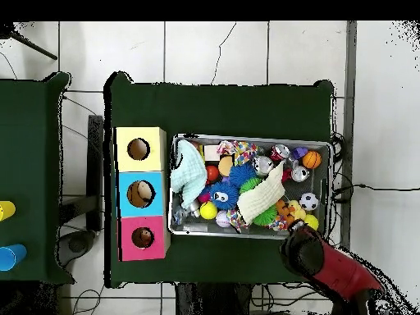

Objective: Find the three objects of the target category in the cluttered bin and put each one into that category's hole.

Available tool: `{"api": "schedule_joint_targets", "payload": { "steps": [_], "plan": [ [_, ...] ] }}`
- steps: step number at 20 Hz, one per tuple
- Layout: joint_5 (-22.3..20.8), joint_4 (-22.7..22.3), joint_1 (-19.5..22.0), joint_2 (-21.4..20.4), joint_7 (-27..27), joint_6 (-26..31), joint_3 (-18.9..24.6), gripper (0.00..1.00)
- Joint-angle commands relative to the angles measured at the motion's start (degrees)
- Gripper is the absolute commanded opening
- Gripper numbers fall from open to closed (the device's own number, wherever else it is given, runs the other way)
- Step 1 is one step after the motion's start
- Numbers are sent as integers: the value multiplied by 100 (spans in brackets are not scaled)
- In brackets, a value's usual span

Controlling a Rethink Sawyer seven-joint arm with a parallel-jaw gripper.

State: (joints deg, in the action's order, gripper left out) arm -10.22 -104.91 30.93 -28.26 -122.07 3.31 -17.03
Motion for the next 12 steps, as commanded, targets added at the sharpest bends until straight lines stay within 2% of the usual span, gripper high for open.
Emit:
{"api": "schedule_joint_targets", "payload": {
  "steps": [1, 7, 12],
  "plan": [
    [41, 133, 178, 719, -789, -717, 756, 100],
    [10, 80, 295, 747, -747, -906, 858, 100],
    [72, 334, 74, 959, -804, -1551, 437, 100]
  ]
}}
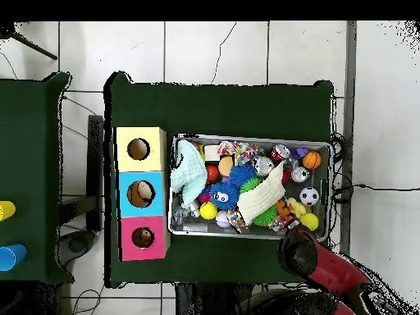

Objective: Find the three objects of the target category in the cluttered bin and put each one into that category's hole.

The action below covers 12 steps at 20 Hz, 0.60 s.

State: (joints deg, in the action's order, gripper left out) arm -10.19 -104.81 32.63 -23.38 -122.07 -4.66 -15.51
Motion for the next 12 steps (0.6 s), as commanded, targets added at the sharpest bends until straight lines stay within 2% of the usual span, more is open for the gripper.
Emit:
{"api": "schedule_joint_targets", "payload": {
  "steps": [1, 7, 12],
  "plan": [
    [54, 365, -100, 476, -772, -803, 257, 100],
    [-27, 290, -17, 152, -668, -693, 344, 100],
    [73, 317, -91, -220, -520, -5, 445, 100]
  ]
}}
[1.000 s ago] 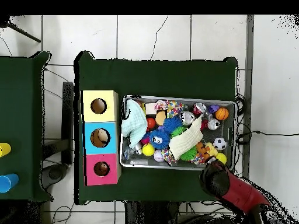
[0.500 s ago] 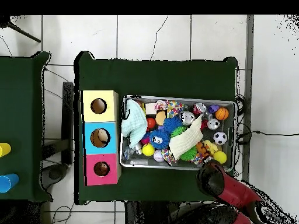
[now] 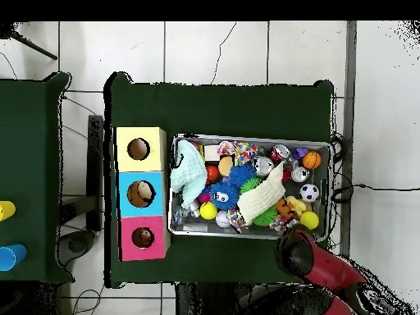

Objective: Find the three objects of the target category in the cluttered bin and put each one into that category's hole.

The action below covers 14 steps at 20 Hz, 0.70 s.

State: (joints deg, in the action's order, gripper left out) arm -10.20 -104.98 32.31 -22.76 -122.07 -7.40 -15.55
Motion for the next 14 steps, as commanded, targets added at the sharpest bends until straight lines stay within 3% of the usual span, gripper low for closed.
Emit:
{"api": "schedule_joint_targets", "payload": {
  "steps": [1, 8, 14],
  "plan": [
    [85, 326, -40, -329, -498, 386, 477, 100],
    [106, 248, 184, -782, -399, 1020, 883, 100],
    [237, 656, 96, -417, -552, 729, 864, 100]
  ]
}}
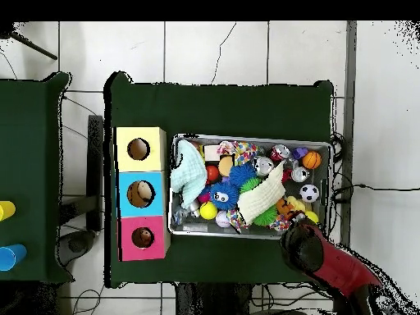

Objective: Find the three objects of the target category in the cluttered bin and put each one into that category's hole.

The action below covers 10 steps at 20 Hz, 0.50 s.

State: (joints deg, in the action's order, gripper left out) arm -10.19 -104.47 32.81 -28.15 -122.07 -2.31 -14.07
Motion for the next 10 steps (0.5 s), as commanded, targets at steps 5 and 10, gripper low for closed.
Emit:
{"api": "schedule_joint_targets", "payload": {
  "steps": [5, 10],
  "plan": [
    [414, 650, -79, 89, -661, 378, 708, 100],
    [560, 818, -133, 154, -716, 337, 800, 100]
  ]
}}
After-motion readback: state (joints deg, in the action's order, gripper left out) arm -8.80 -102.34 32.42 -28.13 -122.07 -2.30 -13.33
